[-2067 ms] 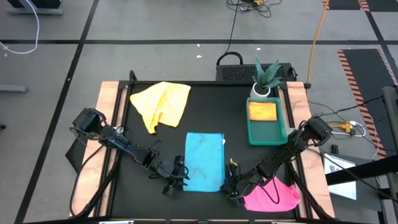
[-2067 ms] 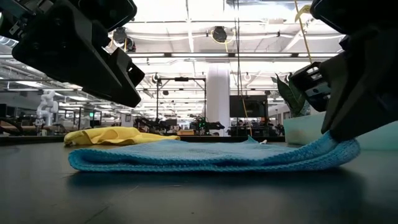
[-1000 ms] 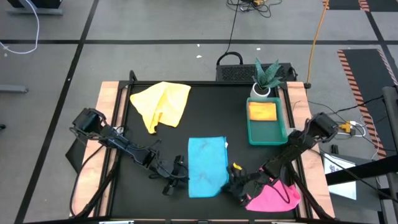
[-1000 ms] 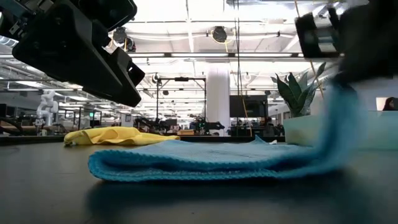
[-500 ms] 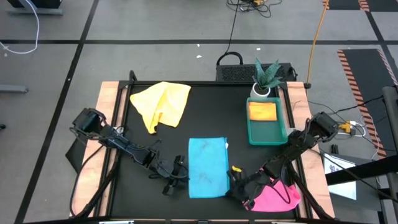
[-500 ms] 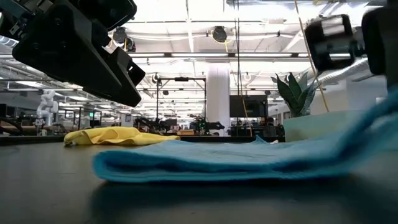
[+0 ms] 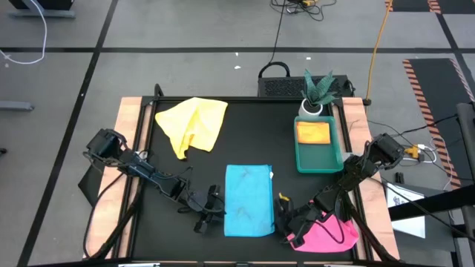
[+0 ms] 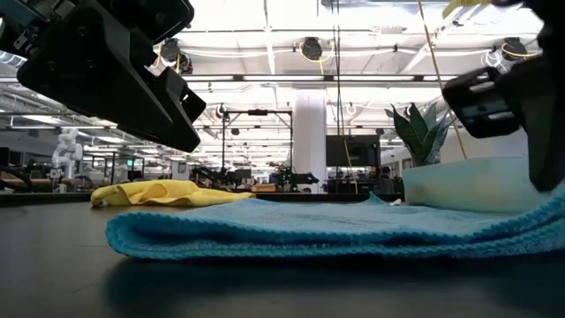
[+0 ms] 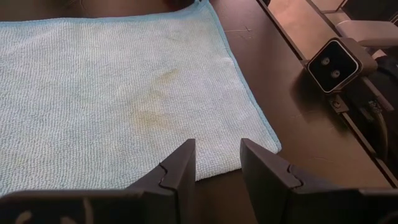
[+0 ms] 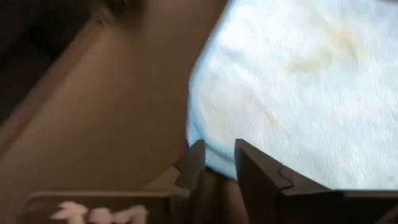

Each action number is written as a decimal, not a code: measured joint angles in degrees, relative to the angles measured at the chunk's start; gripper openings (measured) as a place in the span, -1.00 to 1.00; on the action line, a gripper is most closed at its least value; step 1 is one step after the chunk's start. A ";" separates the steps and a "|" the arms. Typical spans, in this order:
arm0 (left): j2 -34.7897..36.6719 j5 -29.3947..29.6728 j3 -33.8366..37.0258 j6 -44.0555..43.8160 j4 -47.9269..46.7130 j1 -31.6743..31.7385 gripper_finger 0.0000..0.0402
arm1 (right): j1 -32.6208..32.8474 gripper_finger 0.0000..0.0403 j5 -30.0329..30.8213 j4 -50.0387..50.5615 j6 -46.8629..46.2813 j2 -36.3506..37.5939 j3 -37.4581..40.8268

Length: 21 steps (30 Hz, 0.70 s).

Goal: Fold microfiber towels
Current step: Fold the blue microfiber cloth

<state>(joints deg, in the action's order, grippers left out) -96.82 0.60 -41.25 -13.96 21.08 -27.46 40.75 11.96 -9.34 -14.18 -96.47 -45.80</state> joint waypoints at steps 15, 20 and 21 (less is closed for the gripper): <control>-1.77 6.61 0.00 0.31 2.93 4.25 -0.37 | -3.46 -0.64 -1.94 -6.31 -10.78 -0.42 -0.08; -8.12 8.28 0.00 0.07 10.24 9.08 -0.37 | -3.63 -0.96 -9.23 -7.74 -9.84 -4.75 -0.09; -8.97 9.47 0.06 -0.40 10.51 10.02 -0.37 | -3.63 -0.97 -10.39 -8.26 -9.86 -5.86 -0.09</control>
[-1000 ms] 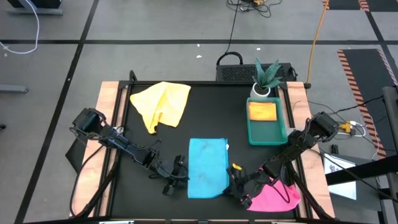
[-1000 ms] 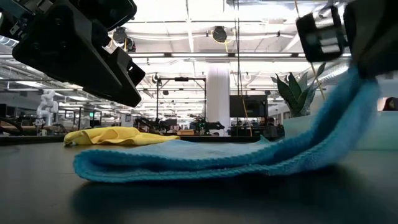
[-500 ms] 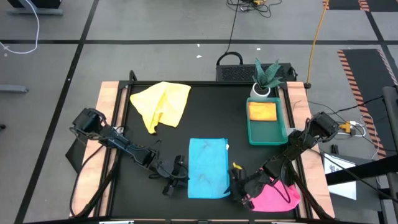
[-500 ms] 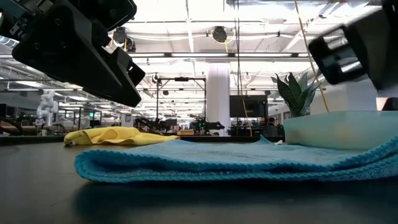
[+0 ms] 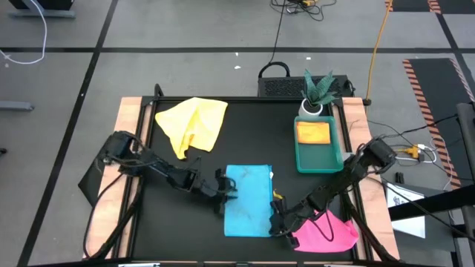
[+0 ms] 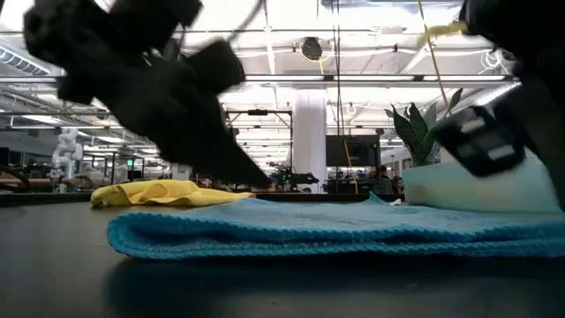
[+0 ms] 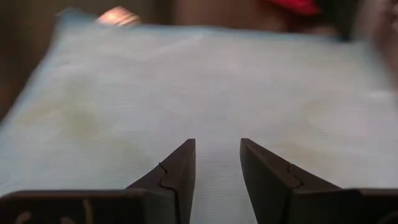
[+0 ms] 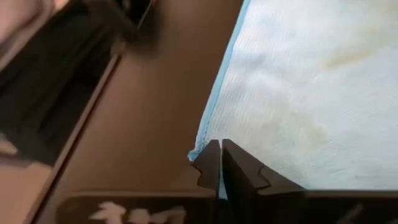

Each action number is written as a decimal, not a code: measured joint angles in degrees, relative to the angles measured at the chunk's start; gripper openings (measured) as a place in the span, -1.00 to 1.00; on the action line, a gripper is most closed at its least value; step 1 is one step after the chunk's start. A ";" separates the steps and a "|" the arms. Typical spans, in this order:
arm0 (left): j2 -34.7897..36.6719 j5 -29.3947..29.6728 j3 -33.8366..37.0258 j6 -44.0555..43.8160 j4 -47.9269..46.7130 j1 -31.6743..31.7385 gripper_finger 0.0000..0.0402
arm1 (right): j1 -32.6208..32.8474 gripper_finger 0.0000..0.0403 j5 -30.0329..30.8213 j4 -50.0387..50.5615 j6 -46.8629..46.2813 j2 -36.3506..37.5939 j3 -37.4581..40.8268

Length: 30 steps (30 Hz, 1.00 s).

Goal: Fold microfiber towels
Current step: Fold the blue microfiber cloth

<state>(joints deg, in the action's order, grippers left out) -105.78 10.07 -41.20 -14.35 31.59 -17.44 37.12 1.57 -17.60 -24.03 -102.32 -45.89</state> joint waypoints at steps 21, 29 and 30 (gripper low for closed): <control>-0.02 8.49 -0.26 -6.29 -13.62 7.89 -0.37 | 0.13 -1.00 -0.17 -6.76 3.86 -4.27 0.02; 5.92 6.26 -0.03 -4.44 -25.29 7.61 -0.37 | -3.33 -1.00 0.10 -16.32 8.23 -4.42 -1.70; 7.64 5.99 0.07 -3.79 -27.37 7.61 -0.37 | -3.84 -1.00 0.05 -16.19 8.25 -4.42 -2.15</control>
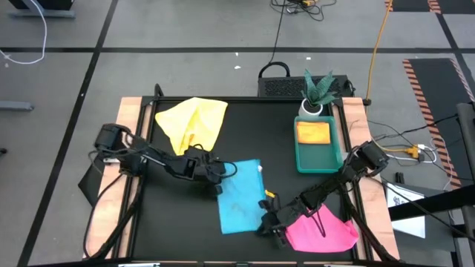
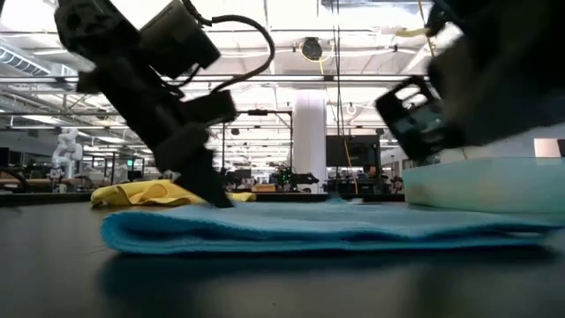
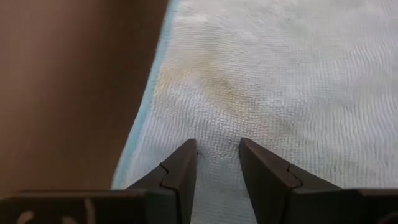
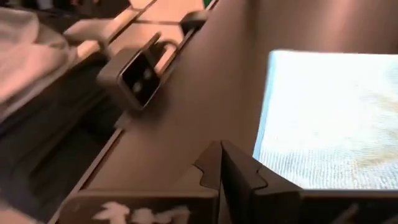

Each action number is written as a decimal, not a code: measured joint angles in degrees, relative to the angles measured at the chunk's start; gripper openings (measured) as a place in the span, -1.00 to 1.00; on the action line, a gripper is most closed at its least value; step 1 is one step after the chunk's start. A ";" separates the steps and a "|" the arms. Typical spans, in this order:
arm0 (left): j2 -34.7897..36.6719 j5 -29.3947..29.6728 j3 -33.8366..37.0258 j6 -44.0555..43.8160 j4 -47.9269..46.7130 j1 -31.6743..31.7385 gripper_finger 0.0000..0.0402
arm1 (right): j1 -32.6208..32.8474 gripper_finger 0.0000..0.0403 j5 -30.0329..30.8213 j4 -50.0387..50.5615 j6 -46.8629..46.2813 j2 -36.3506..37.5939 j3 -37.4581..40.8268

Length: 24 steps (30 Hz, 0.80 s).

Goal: Fold microfiber towels
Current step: Fold the blue microfiber cloth

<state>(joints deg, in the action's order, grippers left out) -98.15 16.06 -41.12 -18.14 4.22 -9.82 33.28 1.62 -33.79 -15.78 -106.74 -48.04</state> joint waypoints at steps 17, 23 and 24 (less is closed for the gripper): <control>2.21 0.90 0.45 -5.95 -5.74 -0.92 -0.37 | -21.73 -1.00 19.45 12.84 -11.46 -0.54 -1.09; 1.21 5.49 0.96 -0.33 -3.47 -0.66 -0.37 | -26.93 -1.00 20.42 19.07 -14.01 -0.45 -1.16; 1.16 6.28 0.96 1.43 -3.16 -0.33 -0.37 | -27.22 -1.00 21.80 20.34 -15.13 -0.43 -1.18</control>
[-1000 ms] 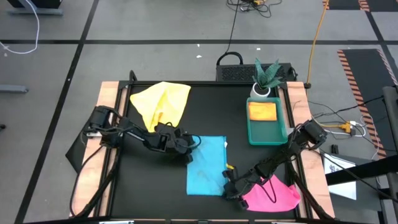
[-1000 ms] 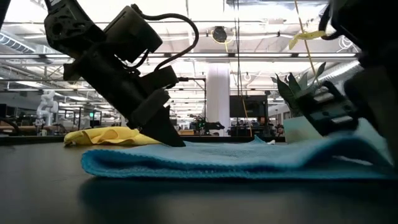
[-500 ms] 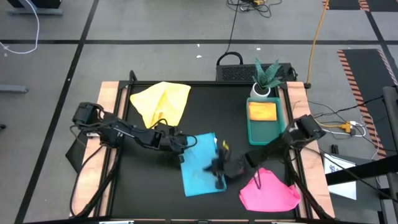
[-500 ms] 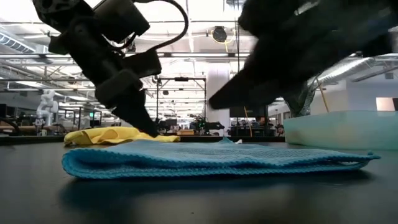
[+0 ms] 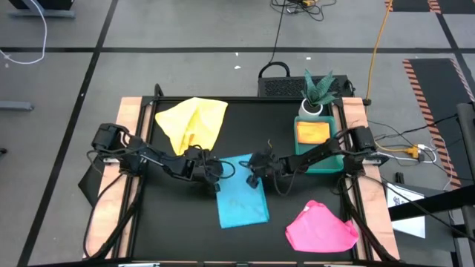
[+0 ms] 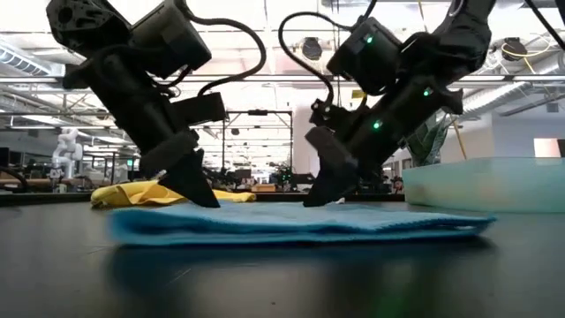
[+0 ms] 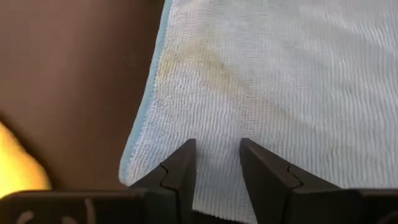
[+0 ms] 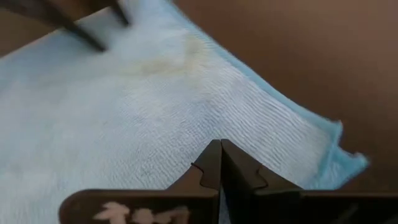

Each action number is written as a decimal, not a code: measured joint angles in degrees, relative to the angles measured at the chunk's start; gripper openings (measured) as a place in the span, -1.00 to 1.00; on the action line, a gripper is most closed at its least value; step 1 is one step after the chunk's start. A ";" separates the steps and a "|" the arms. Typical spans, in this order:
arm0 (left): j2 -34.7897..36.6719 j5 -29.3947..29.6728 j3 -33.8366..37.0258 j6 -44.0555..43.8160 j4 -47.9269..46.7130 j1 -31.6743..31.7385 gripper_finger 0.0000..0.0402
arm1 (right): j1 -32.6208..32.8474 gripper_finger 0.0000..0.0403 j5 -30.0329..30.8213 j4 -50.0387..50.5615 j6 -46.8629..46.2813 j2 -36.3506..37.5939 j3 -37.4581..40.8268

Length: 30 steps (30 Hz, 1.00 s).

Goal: Fold microfiber towels
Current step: Fold the blue microfiber cloth

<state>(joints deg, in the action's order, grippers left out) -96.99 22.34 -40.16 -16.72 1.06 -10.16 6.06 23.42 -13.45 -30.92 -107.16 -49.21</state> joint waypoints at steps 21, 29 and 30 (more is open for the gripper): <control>0.83 -0.28 0.09 6.45 8.18 7.71 -0.37 | 13.42 -1.00 7.71 3.48 -5.93 6.66 0.08; -1.03 -3.37 0.07 4.57 8.24 13.35 -0.37 | 18.35 -1.00 5.68 2.50 -5.84 5.42 0.09; -1.86 -4.07 0.07 4.58 8.62 13.85 -0.37 | 18.57 -1.00 4.30 2.42 -5.75 5.06 0.09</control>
<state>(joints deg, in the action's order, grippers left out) -98.85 18.27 -40.10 -12.14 9.68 3.70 24.62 27.72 -11.03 -36.67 -102.11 -49.12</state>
